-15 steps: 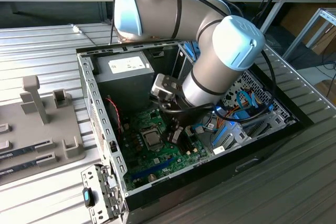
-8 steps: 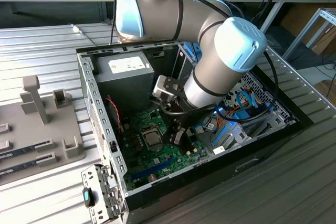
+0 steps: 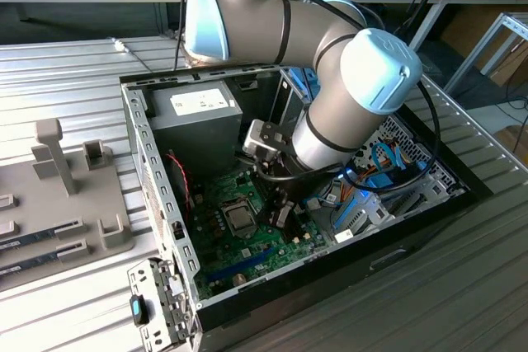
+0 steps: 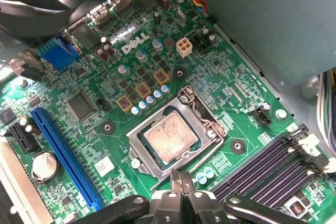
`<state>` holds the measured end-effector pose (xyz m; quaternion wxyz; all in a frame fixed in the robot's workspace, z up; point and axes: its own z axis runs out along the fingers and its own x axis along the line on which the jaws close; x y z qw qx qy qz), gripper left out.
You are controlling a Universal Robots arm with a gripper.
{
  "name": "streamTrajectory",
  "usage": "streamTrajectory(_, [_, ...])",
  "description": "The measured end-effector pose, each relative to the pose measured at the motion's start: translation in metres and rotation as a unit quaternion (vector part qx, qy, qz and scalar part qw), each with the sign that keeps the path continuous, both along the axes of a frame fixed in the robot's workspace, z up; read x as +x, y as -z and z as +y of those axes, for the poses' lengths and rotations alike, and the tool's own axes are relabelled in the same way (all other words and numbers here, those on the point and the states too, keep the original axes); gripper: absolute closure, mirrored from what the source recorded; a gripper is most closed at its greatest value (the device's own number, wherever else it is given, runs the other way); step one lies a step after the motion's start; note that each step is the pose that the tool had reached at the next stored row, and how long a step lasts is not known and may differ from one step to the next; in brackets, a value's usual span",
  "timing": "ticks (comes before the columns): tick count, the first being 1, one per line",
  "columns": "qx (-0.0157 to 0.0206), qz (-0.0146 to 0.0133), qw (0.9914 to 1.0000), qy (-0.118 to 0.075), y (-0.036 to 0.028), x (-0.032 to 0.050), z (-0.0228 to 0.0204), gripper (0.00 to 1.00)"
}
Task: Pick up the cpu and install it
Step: 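Install the first cpu locking lever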
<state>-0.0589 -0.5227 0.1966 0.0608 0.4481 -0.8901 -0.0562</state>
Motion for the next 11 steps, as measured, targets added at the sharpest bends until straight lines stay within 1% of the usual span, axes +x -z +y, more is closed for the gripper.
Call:
streamTrajectory(2, [0.0015,-0.0001,1.00000,0.000,-0.0021,0.0000,-0.0001,0.89])
streamTrajectory(4, [0.0018,0.0000,1.00000,0.000,-0.0065,0.0001,-0.0002,0.89])
streamTrajectory(7, [0.0033,0.0000,0.99999,0.000,-0.0158,0.0000,-0.0002,0.89])
streamTrajectory(11, [0.0037,0.0000,0.99999,0.000,-0.0306,0.0011,-0.0002,0.89])
